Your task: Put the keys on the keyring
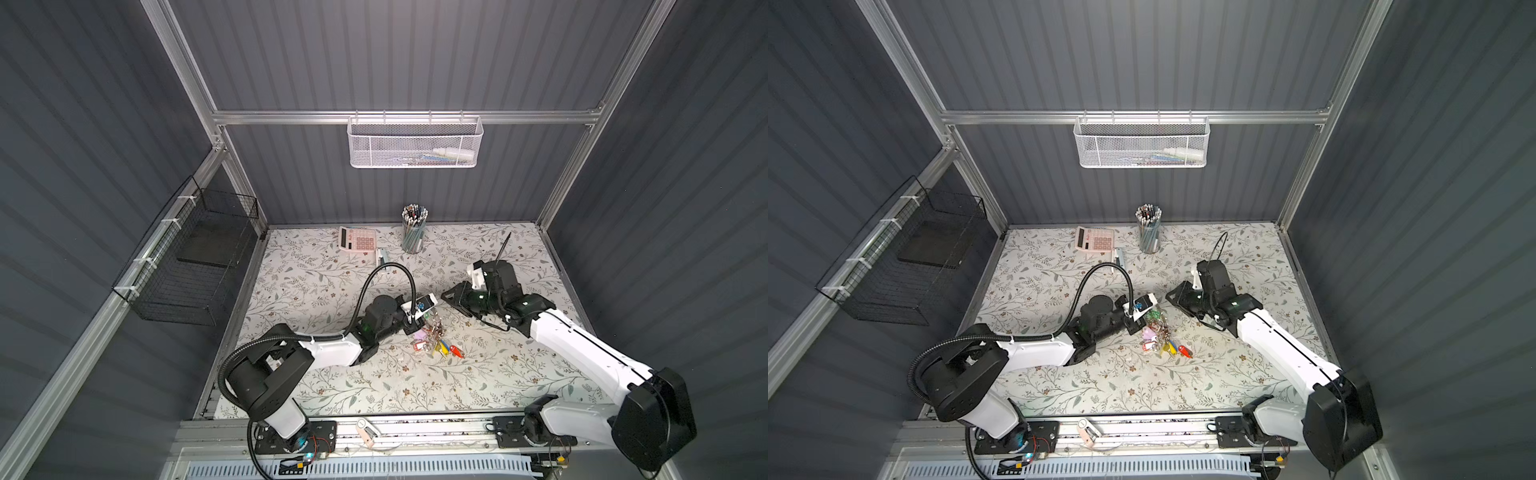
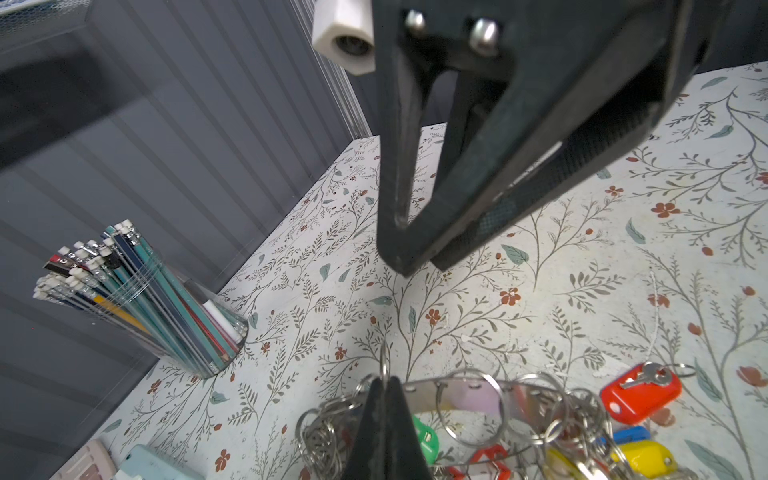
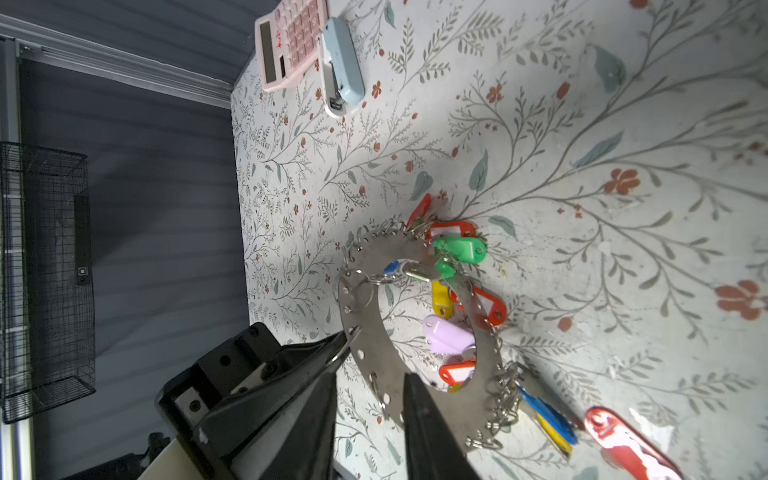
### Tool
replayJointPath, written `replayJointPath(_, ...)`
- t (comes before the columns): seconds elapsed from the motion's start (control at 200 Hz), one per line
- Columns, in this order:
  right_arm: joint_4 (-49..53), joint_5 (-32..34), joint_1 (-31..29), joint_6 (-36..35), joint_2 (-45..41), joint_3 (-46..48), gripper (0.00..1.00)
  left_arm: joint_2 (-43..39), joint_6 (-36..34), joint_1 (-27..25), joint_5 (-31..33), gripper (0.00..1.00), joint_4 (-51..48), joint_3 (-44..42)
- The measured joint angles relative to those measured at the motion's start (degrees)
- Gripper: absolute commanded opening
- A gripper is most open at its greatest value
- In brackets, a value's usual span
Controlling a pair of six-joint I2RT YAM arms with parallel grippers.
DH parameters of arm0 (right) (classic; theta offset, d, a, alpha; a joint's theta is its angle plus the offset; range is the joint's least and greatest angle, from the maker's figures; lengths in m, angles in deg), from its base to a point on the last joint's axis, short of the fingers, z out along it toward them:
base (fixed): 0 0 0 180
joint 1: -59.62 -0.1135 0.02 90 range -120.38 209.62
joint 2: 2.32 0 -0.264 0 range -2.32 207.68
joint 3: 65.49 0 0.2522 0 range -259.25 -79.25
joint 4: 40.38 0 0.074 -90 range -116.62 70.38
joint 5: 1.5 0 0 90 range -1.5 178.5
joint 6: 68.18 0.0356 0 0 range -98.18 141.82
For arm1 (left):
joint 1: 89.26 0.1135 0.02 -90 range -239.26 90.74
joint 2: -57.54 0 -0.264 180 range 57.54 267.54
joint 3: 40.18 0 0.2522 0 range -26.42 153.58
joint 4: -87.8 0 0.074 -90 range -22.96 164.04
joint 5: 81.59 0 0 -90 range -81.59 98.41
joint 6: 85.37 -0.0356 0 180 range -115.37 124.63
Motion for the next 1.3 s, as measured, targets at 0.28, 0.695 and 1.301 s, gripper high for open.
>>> replayJointPath(0.28,1.55,-1.36,-1.70,6.47,3.08,-4.48,0.27,0.31,-2.67,0.00,0.09,0.00,-1.86,1.20)
replayJointPath(0.695,3.08,-1.81,-2.78,10.84,6.08,-5.42,0.24,0.66,-4.76,-1.05,2.05,0.00,-2.16,1.73)
replayJointPath(1.301,3.06,-0.59,-2.78,12.02,6.36,-5.42,0.12,1.84,-6.99,-2.34,5.01,0.00,-2.10,2.73)
